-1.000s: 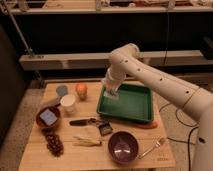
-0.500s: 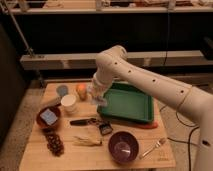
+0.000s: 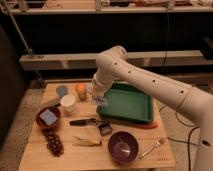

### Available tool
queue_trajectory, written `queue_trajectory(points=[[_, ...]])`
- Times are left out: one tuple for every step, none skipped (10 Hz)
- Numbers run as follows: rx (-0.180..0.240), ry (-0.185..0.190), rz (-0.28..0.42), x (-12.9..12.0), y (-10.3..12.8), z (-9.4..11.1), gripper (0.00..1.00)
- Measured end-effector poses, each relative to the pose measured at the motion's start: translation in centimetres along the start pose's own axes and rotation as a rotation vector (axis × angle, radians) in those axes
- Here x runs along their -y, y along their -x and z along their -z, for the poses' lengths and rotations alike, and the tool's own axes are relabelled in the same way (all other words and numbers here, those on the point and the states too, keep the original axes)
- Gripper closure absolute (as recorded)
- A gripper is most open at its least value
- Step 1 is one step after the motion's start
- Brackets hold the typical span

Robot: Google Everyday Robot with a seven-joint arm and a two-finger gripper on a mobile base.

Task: Place towel in table surface

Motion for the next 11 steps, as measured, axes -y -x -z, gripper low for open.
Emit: queue_trajectory(points=[[0.003, 0.000, 0.030, 0.6, 0.2, -0.4, 1.00], [0.010, -0.014, 0.104, 2.2, 1.3, -1.6, 1.00], [0.014, -0.033, 0.163, 3.2, 2.7, -2.1, 1.00], [0.018, -0.056, 0.225, 4.7, 4.7, -2.6, 1.00], [0.021, -0.075, 0.273, 6.1, 6.3, -2.8, 1.00], [0.026, -0.101, 0.341, 8.0, 8.6, -3.0, 1.00], [0.032, -0.123, 0.395, 9.6, 10.4, -3.0, 1.00], [0.040, -0.144, 0.444, 11.3, 11.8, -3.0, 1.00], [0.063, -0.173, 0.517, 13.8, 13.8, -3.4, 1.00], [0.088, -0.200, 0.568, 15.6, 15.6, -4.0, 1.00], [0.114, -0.227, 0.619, 17.3, 17.5, -5.1, 1.00]])
